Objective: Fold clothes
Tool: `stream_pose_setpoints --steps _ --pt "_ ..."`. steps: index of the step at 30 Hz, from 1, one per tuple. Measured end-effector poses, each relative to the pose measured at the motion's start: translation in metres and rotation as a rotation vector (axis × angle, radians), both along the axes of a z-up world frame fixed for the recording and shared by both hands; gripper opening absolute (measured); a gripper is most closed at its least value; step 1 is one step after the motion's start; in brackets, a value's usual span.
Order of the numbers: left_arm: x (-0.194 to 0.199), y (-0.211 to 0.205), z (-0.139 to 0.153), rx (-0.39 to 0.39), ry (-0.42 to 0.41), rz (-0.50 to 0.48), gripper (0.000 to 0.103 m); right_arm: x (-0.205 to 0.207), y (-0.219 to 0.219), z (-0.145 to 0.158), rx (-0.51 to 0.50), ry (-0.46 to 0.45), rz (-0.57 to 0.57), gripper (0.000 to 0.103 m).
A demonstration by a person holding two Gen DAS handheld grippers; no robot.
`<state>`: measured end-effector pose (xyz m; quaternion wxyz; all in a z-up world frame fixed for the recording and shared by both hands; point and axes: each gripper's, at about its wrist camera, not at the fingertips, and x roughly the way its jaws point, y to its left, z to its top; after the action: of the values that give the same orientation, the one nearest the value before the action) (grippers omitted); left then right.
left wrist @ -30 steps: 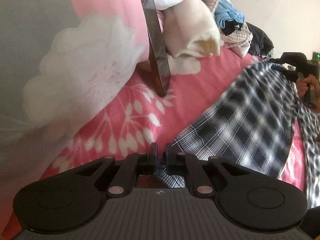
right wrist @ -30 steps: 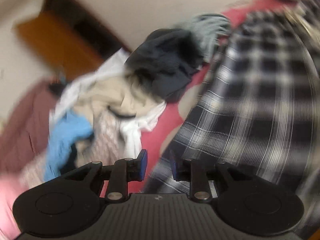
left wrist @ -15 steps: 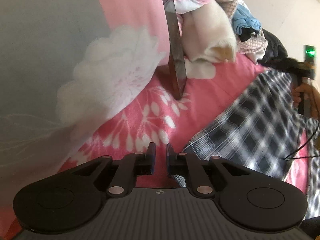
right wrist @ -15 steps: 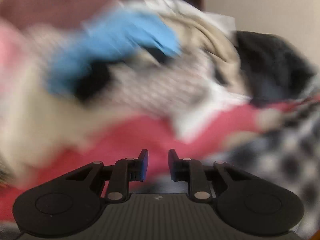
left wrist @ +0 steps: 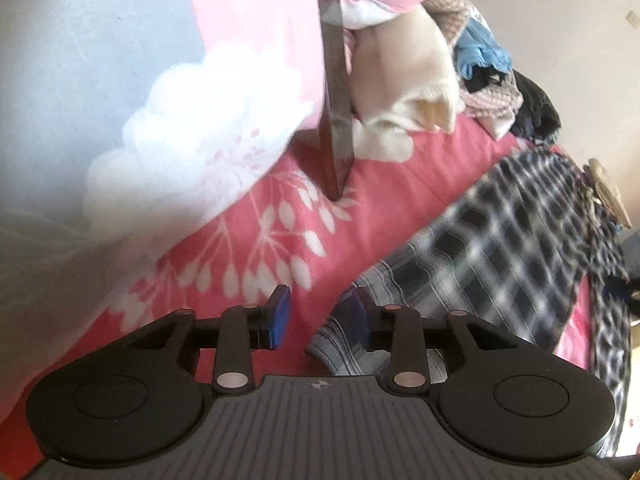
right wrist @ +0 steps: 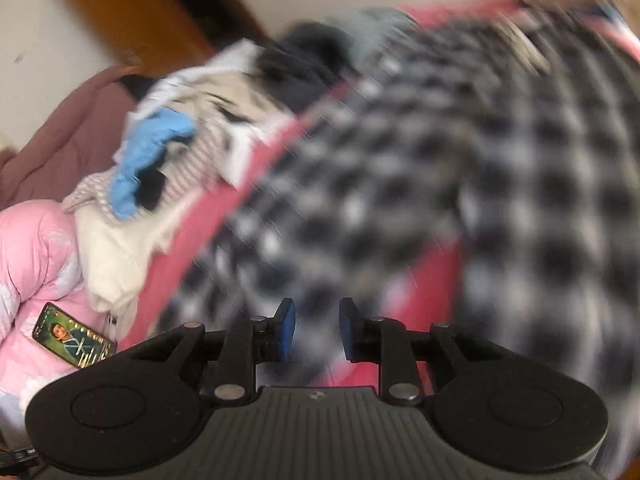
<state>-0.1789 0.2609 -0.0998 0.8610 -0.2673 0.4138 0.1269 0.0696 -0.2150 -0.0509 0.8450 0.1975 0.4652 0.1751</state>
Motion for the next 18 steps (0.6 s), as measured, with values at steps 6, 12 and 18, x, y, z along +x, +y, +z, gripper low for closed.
stream_pose_setpoints --steps 6,12,18 --pt "-0.014 -0.028 0.023 0.059 -0.05 -0.172 0.034 -0.035 -0.005 -0.032 0.146 0.119 -0.104 0.026" --pt "0.005 -0.112 0.034 0.143 -0.04 -0.747 0.037 -0.016 0.002 -0.045 0.169 0.16 -0.173 0.026" --pt "0.004 -0.173 0.015 0.262 0.01 -1.151 0.037 -0.002 0.004 -0.052 0.163 0.188 -0.164 0.026"
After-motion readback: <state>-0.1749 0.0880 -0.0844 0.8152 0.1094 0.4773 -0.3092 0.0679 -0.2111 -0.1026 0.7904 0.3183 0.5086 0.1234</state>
